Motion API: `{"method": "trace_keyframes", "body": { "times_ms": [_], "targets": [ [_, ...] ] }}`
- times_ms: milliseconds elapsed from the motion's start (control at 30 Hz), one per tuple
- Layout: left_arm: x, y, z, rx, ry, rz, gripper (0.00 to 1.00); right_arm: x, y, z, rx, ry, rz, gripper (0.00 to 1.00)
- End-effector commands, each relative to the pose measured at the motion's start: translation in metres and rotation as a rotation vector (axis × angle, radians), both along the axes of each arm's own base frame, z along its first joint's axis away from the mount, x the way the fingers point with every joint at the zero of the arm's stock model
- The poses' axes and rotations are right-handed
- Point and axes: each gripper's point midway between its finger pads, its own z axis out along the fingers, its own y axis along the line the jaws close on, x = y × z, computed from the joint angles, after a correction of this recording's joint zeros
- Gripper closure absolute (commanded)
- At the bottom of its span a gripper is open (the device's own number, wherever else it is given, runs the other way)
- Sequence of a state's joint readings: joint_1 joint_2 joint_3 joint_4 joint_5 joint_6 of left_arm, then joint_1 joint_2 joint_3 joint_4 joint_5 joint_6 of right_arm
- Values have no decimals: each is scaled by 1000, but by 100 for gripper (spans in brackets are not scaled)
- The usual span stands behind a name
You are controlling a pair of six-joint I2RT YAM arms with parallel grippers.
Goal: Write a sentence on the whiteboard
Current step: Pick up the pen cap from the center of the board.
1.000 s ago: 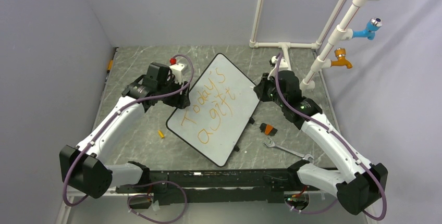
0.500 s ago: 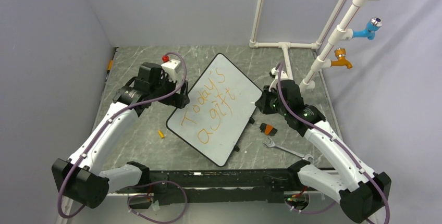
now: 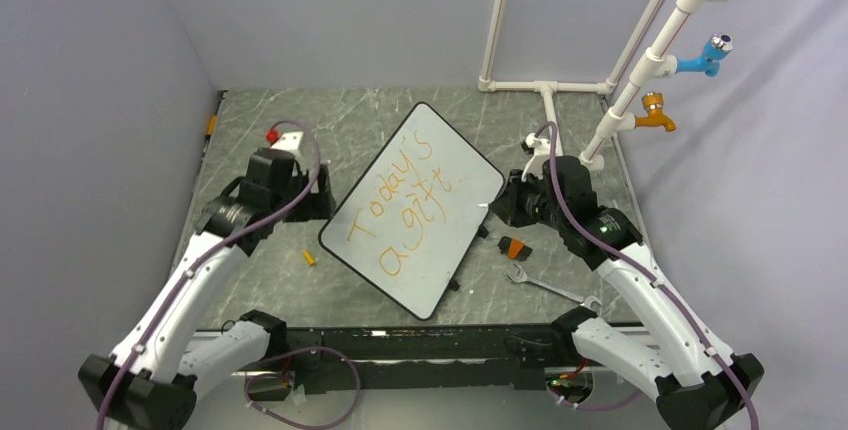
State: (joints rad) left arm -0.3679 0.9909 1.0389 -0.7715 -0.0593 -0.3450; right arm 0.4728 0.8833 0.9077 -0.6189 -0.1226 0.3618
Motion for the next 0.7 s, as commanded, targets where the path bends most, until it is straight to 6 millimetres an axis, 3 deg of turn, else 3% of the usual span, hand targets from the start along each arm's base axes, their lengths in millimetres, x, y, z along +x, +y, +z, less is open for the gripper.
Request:
{"method": "trace_keyframes", "body": {
  "times_ms": [0, 133, 333, 467, 667],
  "targets": [
    [-31, 46, -18, 1, 60, 340, 12, 3, 8, 37, 54, -79, 35, 100],
    [-48, 67, -31, 8, 69, 476, 17, 5, 13, 49, 84, -105, 47, 100],
    [-63, 82, -55, -22, 141, 629, 20, 4, 17, 56, 108, -116, 57, 100],
    [-62, 80, -76, -56, 178, 670, 24, 3, 15, 56, 110, -119, 54, 100],
    [-51, 59, -125, -132, 302, 629, 43, 1, 14, 55, 107, -121, 54, 100]
  ]
}}
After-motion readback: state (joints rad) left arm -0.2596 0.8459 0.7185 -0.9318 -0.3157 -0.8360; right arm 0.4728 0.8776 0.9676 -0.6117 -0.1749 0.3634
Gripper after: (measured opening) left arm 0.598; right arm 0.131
